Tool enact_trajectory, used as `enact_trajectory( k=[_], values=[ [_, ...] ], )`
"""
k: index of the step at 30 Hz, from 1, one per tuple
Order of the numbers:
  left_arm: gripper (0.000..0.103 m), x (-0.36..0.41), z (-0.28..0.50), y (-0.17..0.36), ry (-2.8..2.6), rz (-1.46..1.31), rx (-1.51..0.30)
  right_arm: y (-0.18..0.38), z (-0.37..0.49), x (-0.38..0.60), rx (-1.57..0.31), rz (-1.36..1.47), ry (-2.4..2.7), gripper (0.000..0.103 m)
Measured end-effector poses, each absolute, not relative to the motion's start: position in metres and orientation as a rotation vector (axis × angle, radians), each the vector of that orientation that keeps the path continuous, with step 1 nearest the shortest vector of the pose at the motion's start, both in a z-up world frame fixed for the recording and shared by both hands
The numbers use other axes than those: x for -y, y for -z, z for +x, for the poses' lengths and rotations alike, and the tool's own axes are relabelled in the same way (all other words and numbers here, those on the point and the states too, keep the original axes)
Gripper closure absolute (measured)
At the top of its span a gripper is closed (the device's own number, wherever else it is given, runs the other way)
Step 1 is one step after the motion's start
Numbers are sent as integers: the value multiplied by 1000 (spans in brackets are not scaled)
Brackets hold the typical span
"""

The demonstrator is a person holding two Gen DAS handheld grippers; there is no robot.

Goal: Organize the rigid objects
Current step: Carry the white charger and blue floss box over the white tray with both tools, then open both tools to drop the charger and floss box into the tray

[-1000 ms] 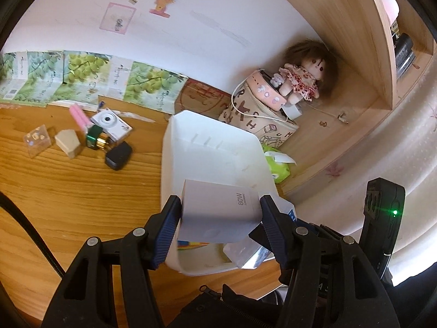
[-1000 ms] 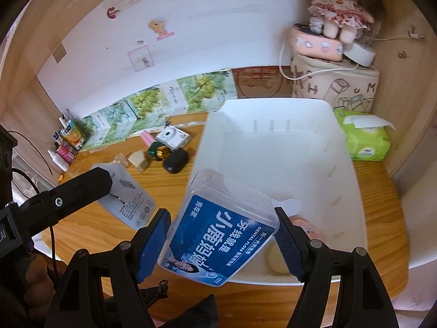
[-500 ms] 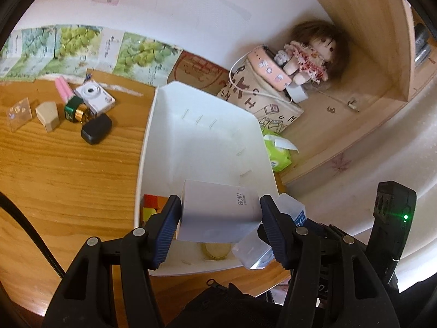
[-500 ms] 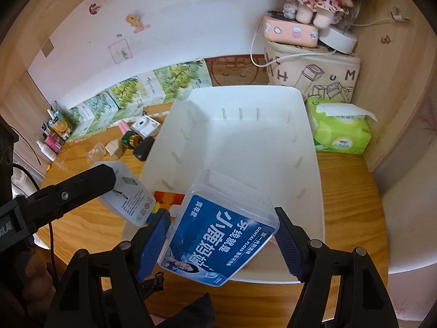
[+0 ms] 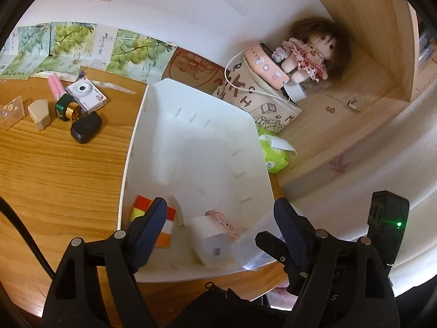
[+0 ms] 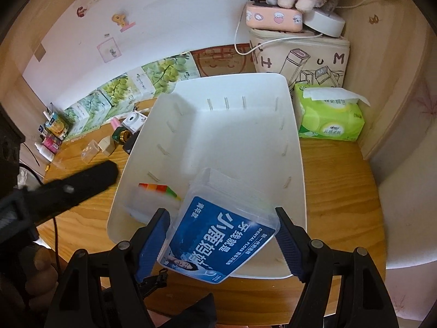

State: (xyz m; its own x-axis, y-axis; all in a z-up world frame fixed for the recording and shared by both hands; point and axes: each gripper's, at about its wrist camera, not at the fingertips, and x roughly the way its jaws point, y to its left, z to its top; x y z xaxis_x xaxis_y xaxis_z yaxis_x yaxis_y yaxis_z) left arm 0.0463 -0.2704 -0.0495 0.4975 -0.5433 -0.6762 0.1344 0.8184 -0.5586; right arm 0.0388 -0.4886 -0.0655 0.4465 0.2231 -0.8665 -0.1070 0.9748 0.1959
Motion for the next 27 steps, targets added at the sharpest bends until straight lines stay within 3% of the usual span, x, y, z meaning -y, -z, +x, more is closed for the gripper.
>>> enact_trajectory(
  k=[27],
  values=[
    [20,204,42,26,266,-420,-904,57,47,446,-1050,196,-267,23]
  ],
)
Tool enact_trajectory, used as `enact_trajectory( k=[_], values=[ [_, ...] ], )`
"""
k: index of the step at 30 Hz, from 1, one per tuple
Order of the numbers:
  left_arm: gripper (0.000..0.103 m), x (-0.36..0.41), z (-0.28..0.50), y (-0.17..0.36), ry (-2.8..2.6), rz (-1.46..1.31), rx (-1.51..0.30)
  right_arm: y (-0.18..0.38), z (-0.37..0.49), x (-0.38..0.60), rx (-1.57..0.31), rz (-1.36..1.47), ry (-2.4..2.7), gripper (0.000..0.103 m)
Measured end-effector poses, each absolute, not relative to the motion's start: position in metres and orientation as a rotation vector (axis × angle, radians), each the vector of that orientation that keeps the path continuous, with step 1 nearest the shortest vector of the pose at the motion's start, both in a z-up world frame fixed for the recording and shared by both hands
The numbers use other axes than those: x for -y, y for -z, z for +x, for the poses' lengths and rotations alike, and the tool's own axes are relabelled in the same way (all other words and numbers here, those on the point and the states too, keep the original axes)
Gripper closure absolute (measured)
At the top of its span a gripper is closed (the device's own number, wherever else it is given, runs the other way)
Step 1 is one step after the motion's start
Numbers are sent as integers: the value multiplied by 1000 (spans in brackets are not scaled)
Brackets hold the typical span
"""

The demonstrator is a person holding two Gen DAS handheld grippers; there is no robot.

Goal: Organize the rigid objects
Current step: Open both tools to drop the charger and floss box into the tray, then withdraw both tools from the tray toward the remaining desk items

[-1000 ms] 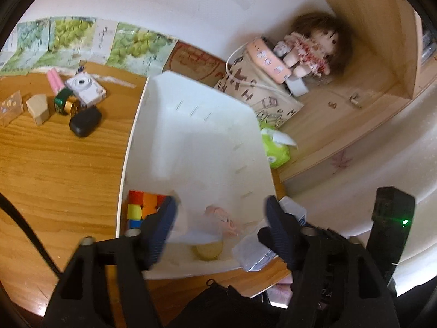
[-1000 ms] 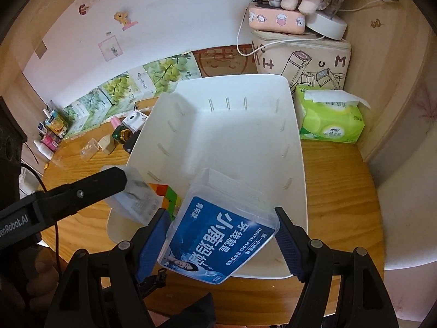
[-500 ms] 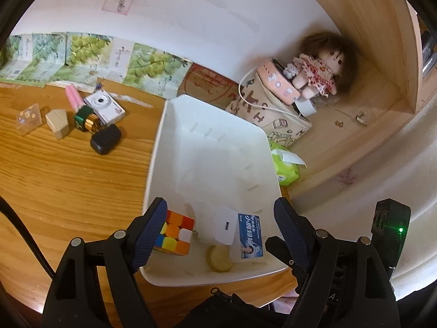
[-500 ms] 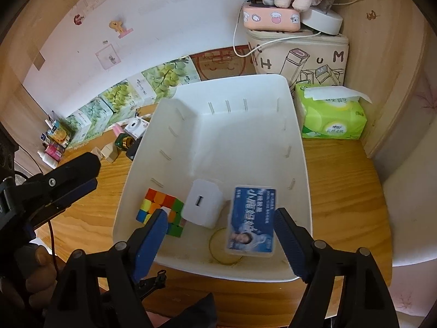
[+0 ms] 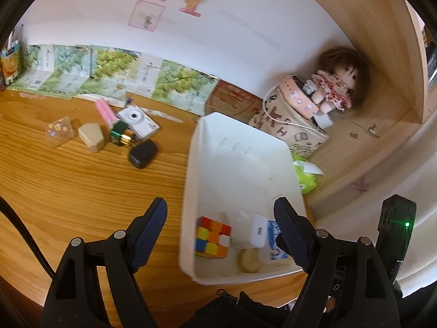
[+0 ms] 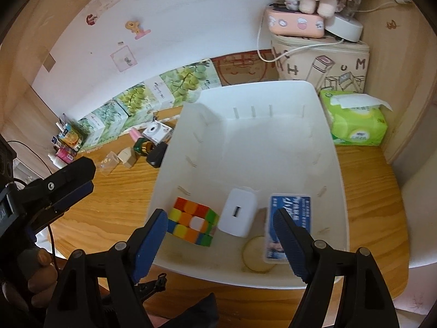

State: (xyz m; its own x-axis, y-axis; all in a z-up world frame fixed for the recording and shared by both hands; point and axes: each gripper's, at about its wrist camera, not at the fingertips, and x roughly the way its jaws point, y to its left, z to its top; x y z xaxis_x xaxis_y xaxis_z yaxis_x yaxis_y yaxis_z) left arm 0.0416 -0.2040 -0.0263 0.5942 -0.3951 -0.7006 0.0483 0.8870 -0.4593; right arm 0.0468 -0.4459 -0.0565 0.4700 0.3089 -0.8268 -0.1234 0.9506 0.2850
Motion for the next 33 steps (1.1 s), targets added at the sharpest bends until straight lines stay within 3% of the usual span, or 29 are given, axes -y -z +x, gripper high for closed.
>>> enact_trajectory(
  k=[33],
  values=[
    [17,65,68,48,142,-364,-1014,80,73,307,-1110,283,-308,23]
  ],
)
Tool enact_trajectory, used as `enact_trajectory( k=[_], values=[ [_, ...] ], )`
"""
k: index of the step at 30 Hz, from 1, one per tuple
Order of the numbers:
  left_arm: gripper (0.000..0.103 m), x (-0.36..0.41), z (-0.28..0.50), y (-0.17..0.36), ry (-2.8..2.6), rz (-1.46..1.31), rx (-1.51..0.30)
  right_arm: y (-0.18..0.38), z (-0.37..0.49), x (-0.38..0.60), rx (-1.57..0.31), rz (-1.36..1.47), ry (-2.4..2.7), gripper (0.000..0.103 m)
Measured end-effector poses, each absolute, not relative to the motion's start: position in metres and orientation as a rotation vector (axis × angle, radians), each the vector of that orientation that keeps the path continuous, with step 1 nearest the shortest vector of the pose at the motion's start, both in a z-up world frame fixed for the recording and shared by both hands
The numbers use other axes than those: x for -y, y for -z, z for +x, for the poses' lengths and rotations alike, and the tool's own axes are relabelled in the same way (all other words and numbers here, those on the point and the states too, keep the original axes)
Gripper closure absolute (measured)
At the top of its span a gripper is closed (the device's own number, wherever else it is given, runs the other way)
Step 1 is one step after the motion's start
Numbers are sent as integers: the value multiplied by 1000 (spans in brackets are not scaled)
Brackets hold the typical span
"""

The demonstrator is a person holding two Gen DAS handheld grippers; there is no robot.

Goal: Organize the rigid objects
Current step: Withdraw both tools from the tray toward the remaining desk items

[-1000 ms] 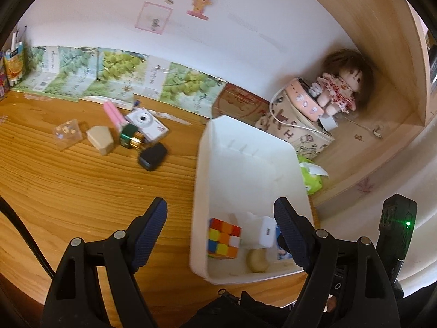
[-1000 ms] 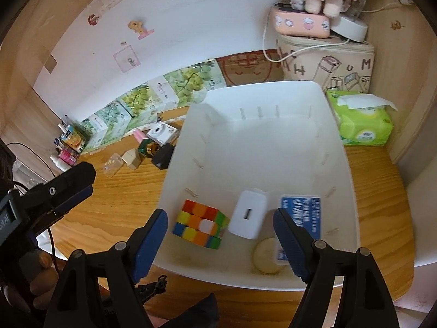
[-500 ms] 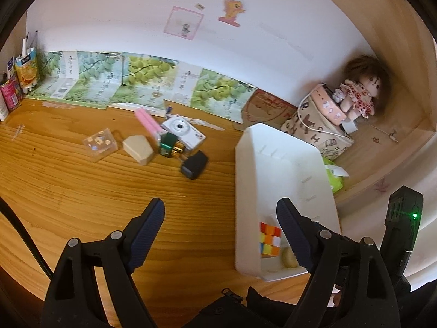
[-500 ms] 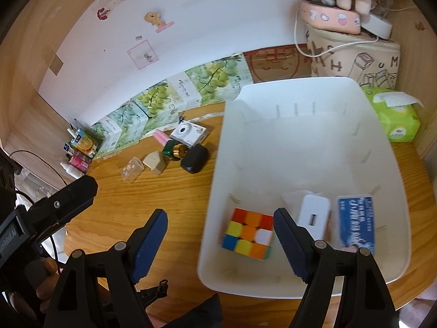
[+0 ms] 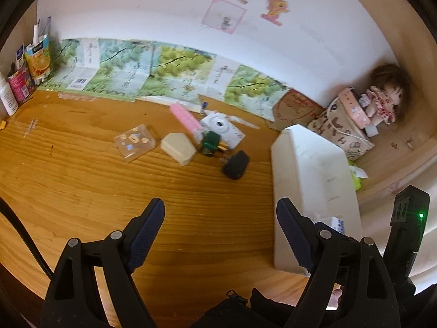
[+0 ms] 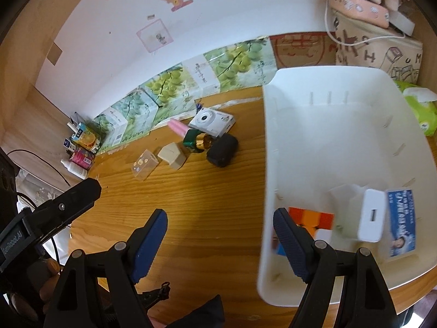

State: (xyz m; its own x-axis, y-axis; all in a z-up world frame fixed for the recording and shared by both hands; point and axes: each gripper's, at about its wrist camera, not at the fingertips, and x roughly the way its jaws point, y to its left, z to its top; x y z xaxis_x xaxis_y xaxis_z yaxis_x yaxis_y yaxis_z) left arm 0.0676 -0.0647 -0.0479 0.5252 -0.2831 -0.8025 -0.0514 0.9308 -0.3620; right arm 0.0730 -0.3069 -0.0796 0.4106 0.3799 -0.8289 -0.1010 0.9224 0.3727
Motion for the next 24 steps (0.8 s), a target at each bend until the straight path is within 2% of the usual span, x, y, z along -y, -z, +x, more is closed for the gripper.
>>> enact_trajectory(
  k=[11,24],
  values=[
    [17,17,92,78,52,-334,-1079,107,89,255,-1217,329,-300,23],
    [17,-10,151,112,73,-55,-1172,138,127,218,-1305,423,-244,23]
  ],
)
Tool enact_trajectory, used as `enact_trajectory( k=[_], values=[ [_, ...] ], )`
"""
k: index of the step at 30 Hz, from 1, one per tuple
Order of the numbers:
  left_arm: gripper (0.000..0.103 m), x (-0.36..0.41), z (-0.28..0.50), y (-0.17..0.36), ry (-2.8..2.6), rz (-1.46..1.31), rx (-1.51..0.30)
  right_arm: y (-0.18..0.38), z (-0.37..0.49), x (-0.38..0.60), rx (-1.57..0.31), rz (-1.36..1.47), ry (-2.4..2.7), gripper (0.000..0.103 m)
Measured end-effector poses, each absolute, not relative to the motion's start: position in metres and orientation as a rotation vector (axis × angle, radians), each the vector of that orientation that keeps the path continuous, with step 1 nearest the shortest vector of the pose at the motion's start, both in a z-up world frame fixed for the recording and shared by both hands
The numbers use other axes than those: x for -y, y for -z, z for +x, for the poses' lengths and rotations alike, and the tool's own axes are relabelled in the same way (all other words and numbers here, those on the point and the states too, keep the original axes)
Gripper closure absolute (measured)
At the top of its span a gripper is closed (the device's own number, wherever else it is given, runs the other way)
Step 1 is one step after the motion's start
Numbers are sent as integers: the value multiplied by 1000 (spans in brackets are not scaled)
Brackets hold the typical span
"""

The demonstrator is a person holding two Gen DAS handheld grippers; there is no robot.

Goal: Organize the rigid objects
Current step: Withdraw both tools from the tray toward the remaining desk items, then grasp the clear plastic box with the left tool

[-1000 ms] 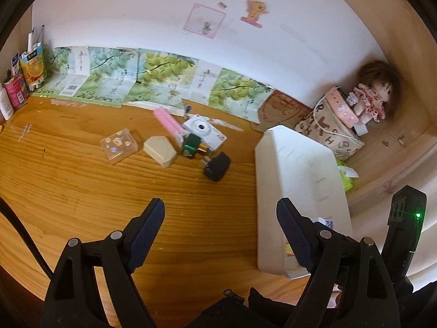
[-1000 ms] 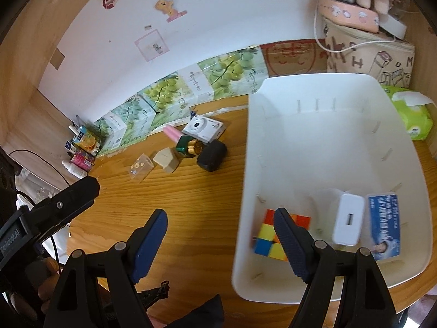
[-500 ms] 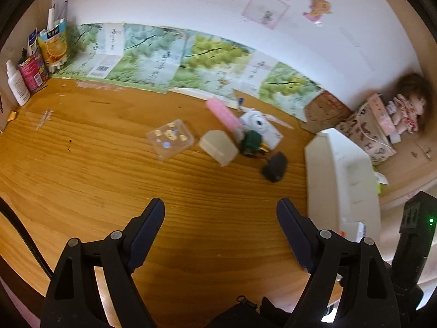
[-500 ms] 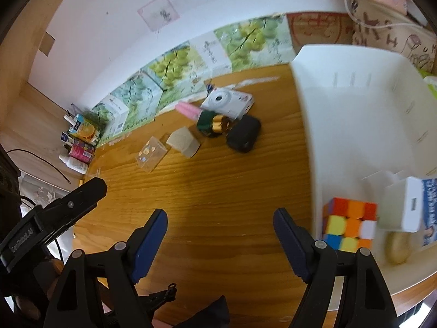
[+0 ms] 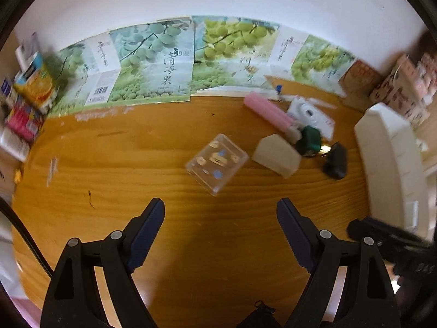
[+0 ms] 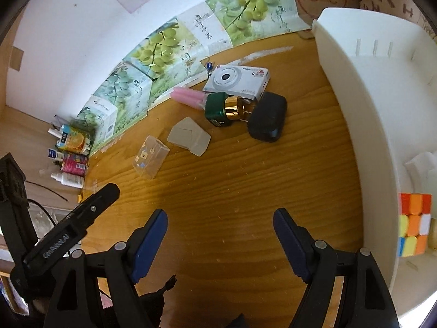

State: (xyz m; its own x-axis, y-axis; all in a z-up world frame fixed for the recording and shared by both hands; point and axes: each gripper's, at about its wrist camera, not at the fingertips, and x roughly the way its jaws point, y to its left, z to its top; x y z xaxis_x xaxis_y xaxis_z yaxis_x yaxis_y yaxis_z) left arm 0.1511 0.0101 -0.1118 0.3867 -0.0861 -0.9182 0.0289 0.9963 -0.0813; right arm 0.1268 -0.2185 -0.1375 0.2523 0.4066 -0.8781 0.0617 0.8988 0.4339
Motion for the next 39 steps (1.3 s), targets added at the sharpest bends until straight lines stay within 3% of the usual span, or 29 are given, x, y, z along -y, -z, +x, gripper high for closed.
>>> enact_trajectory(
  k=[13,30,36,39],
  values=[
    [17,-7,207,152,179,186,-1270,162,181,184,-1316,434,-284,23],
    [18,-18,237,175,234,83,-1380,180,197,152,-1245,157,-319,23],
    [28,-11,239,182,219,97,-1407,183,200,149,-1213,113,-307,23],
    [38,-11,240,180,213,87,-1406,182,200,146,-1187,80,-316,23]
  ],
)
